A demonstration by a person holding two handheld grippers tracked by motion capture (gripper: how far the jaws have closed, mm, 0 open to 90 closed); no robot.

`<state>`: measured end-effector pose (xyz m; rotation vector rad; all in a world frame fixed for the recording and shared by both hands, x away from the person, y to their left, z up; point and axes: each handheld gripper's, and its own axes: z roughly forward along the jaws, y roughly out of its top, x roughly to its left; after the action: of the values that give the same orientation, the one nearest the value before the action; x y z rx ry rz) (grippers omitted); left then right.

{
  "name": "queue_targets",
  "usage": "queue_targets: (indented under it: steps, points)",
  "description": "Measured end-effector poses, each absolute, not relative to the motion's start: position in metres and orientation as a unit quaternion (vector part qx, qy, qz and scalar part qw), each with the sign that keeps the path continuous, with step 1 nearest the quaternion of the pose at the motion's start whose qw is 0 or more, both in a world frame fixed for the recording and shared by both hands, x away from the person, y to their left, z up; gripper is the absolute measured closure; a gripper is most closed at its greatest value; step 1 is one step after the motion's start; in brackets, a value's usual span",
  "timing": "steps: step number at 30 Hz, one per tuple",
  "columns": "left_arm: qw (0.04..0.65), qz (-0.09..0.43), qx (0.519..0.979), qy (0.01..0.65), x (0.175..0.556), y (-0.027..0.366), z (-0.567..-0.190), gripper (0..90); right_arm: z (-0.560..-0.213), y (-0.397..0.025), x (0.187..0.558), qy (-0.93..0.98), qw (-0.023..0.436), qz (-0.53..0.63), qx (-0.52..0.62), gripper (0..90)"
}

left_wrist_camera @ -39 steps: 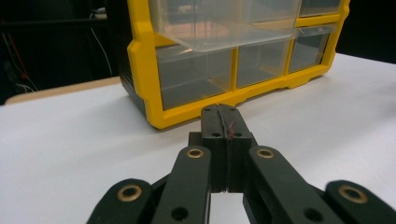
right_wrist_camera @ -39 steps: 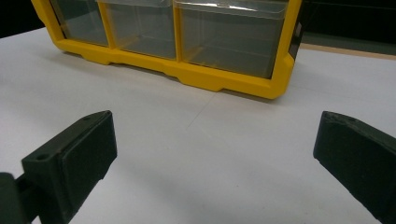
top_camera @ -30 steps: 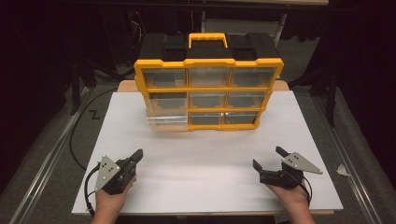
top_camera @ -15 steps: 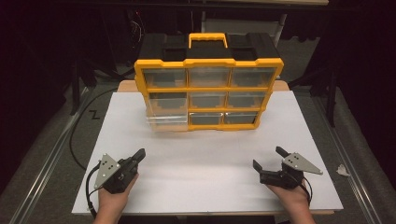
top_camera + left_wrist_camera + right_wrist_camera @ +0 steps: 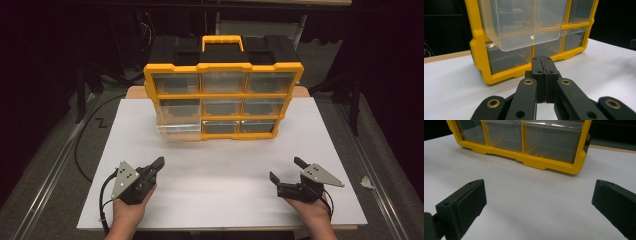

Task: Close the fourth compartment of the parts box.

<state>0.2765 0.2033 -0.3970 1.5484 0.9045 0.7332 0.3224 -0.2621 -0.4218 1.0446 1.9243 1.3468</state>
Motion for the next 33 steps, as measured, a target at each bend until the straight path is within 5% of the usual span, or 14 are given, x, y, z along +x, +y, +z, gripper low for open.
queue_targets:
  steps: [33]
  points:
    - [0.585,0.285,0.645,0.400,0.314,0.171,-0.373,89.7,-0.421,-0.262,0.323,0.713,0.282,0.507,0.394,0.7]
